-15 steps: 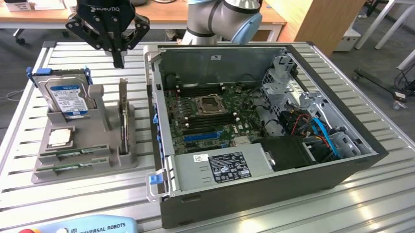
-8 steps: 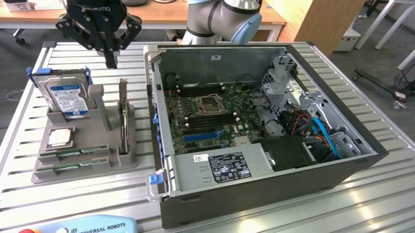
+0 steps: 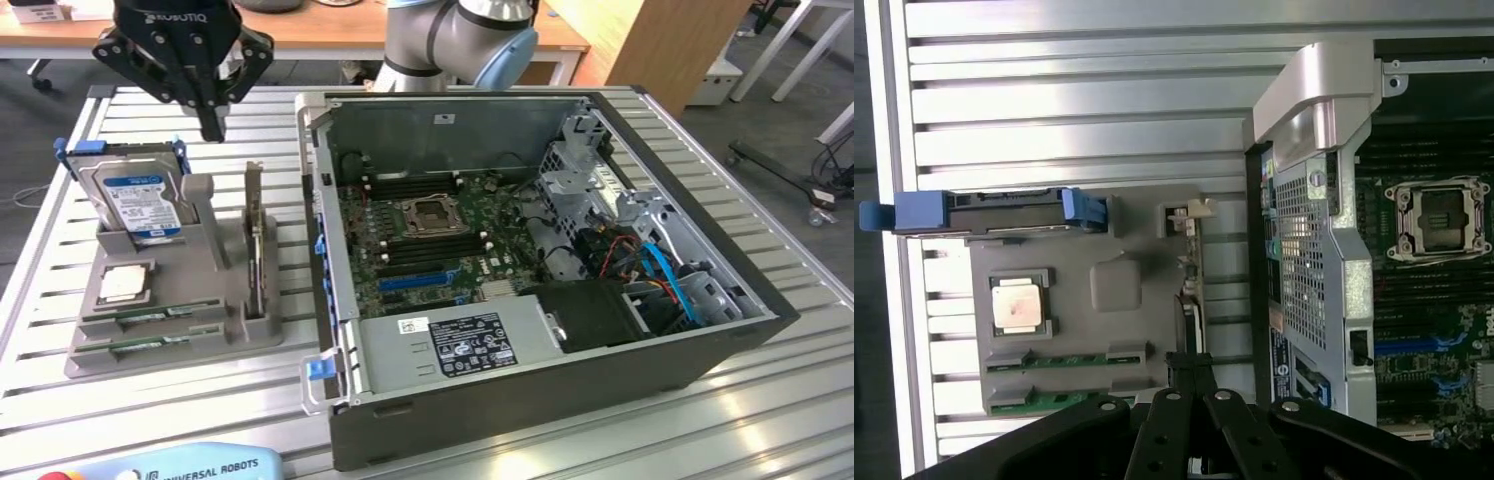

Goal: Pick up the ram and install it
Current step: 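Reach for the ram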

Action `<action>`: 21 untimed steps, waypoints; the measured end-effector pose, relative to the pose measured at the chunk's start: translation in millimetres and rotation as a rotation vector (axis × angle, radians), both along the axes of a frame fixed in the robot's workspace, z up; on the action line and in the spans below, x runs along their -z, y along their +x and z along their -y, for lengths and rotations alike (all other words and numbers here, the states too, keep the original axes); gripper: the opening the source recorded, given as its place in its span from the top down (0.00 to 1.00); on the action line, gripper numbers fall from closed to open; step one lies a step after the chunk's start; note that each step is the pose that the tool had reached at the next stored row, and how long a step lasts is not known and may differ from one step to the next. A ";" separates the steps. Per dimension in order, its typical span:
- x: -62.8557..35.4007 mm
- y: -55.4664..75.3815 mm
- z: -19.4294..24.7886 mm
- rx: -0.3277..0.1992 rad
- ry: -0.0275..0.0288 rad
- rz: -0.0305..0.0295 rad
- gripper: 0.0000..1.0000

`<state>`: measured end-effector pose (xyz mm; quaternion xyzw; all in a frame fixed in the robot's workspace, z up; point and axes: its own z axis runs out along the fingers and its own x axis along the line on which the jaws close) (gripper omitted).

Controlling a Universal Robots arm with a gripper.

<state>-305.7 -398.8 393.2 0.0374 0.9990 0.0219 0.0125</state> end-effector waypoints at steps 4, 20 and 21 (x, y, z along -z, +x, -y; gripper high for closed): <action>0.1 -7.5 0.0 0.000 0.0001 0.0000 0.90; 0.1 -36.8 0.0 0.000 0.0001 0.0000 0.90; 0.1 -38.7 0.0 0.000 0.0001 0.0000 0.90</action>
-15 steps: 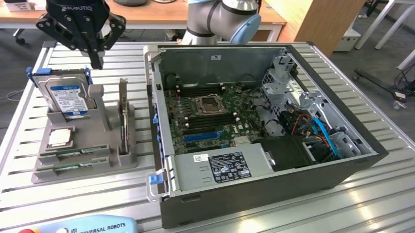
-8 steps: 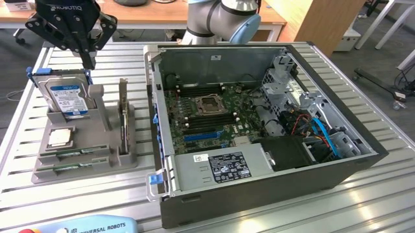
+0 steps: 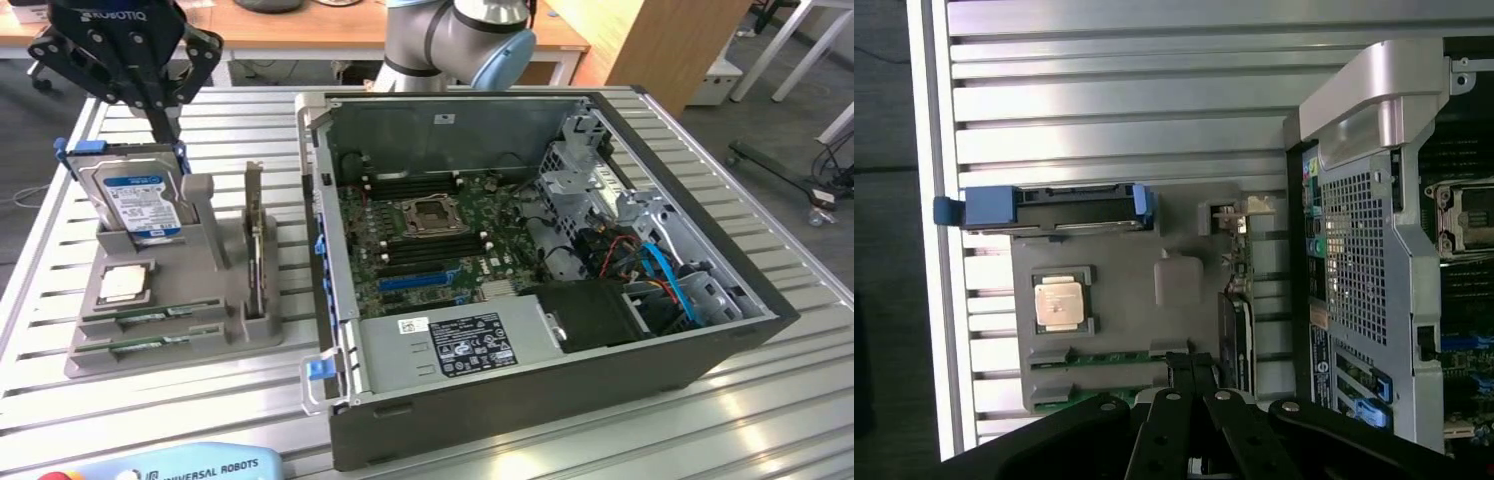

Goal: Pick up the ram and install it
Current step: 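Reach for the ram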

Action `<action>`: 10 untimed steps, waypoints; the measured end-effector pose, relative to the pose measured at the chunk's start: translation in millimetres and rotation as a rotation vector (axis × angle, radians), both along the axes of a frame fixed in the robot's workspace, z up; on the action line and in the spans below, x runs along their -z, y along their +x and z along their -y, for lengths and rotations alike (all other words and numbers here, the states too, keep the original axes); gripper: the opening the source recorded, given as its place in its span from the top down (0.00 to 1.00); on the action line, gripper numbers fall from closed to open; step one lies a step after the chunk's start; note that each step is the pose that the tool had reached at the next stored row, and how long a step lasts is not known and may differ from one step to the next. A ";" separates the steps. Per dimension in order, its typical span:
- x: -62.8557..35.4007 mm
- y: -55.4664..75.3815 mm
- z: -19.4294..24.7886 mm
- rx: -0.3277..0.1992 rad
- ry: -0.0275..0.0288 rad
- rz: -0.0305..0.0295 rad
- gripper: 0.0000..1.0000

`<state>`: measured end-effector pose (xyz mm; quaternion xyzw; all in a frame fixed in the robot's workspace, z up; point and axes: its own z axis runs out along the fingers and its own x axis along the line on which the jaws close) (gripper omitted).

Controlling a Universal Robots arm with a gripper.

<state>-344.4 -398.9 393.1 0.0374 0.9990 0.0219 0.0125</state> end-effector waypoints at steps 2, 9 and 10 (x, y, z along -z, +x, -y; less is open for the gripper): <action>0.0 -3.3 0.0 0.000 0.0000 0.0000 0.90; 0.0 -13.3 0.0 0.000 0.0000 0.0000 0.90; 0.0 -13.9 0.0 0.000 0.0000 0.0000 0.90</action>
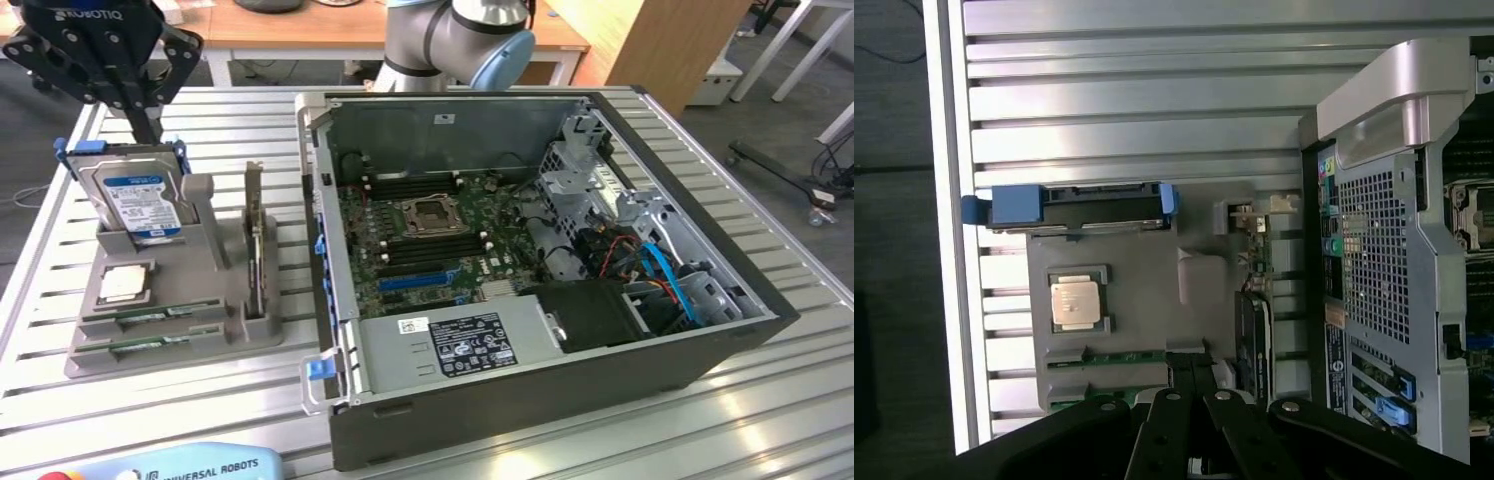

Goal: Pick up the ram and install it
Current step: 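Reach for the ram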

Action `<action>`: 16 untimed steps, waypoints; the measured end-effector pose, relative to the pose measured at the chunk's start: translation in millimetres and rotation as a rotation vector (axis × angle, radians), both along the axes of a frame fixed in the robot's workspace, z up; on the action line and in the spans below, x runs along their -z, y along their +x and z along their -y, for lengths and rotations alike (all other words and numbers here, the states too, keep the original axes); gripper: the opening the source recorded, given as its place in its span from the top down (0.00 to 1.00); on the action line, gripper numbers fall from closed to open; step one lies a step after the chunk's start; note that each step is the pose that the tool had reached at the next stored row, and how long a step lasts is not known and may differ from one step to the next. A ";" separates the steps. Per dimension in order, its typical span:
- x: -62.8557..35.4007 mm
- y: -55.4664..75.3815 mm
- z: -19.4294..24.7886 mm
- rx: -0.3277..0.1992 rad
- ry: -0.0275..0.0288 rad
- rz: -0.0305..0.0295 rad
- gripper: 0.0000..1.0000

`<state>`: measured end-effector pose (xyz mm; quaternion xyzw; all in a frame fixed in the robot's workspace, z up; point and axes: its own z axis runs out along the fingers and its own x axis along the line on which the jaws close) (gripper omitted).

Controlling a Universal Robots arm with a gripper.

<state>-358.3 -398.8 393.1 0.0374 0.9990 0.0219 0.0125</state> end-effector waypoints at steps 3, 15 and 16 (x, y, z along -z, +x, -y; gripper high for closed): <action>0.0 -1.5 0.0 0.000 0.0000 0.0000 0.90; 0.0 -8.9 0.0 0.000 0.0001 0.0000 0.90; 0.0 -8.9 0.0 0.000 0.0001 0.0000 0.90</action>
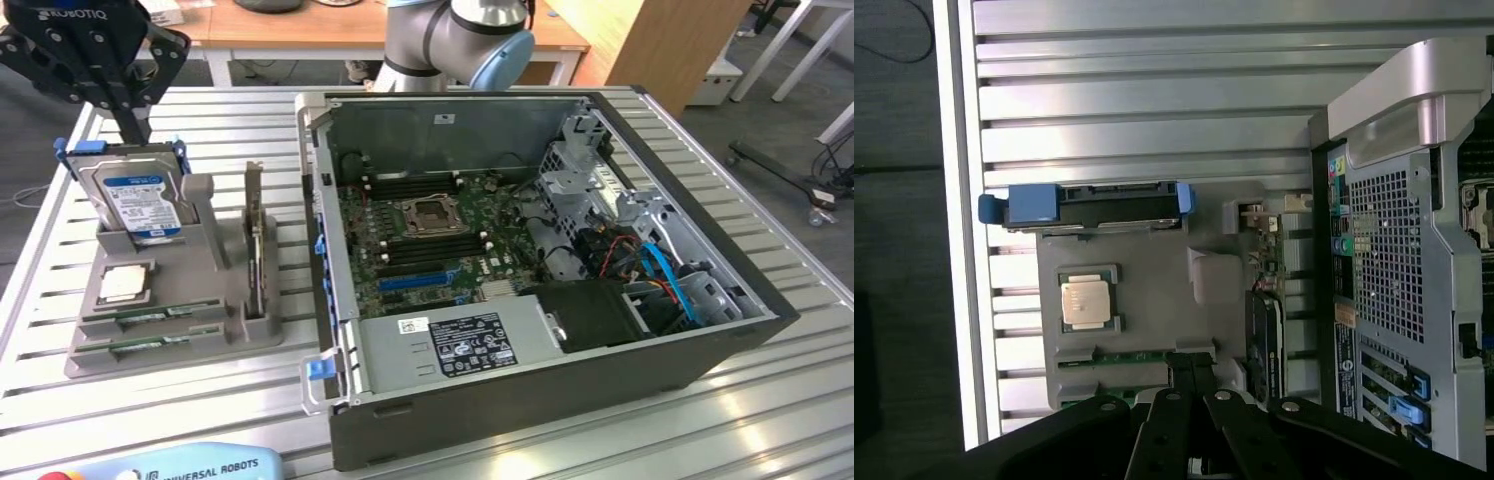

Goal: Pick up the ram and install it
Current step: 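Reach for the ram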

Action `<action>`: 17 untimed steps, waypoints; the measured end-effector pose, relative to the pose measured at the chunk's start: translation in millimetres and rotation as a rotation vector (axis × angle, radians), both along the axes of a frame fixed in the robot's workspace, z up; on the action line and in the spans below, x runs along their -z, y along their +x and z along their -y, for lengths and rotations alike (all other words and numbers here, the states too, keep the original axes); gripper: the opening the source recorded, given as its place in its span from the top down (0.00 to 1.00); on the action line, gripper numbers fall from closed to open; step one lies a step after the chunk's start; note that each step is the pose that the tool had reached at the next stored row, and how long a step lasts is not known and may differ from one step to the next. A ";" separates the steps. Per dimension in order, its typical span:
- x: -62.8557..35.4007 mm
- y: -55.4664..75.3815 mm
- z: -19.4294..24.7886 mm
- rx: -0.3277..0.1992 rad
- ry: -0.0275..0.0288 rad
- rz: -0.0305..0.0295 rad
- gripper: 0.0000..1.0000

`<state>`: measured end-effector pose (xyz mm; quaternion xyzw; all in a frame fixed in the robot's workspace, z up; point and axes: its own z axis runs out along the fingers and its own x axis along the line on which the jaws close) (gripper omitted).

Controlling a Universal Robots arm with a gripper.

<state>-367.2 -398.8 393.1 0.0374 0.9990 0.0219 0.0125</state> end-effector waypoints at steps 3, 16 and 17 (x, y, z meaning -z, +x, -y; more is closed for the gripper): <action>0.0 -0.1 1.8 0.000 0.0000 0.0000 0.90; 0.0 0.0 18.9 0.000 -0.0001 0.0000 0.90; 0.0 0.0 20.1 0.000 0.0000 0.0000 0.90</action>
